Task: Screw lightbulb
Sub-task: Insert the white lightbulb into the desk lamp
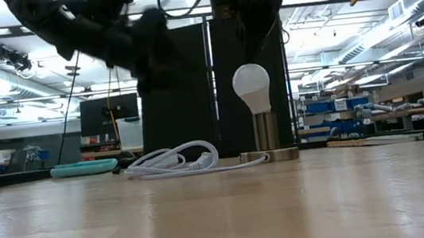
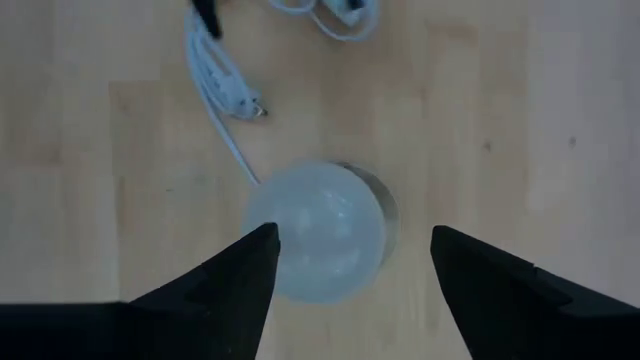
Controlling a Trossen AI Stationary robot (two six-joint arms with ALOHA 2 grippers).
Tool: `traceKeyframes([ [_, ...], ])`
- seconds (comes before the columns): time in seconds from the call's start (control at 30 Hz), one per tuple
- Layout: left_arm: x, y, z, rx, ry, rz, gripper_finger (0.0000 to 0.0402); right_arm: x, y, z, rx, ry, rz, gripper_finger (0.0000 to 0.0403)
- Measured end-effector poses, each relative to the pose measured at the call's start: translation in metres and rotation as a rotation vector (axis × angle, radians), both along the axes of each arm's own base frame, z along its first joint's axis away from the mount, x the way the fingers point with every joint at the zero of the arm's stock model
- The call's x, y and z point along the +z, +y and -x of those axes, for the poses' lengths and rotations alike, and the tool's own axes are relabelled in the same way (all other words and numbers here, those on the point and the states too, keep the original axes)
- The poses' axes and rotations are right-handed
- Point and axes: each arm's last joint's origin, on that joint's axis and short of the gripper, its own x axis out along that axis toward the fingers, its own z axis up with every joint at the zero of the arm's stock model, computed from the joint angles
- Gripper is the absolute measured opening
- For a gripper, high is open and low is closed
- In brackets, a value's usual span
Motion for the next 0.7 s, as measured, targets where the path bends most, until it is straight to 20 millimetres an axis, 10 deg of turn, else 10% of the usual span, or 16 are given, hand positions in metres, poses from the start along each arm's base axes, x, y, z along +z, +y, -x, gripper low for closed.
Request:
traceKeyframes([
  [0.7, -0.054, -0.004, -0.072, 0.050, 0.028, -0.019, 0.0272, 0.031, 0.003, 0.025, -0.113, -0.003, -0.025, 0.0272],
])
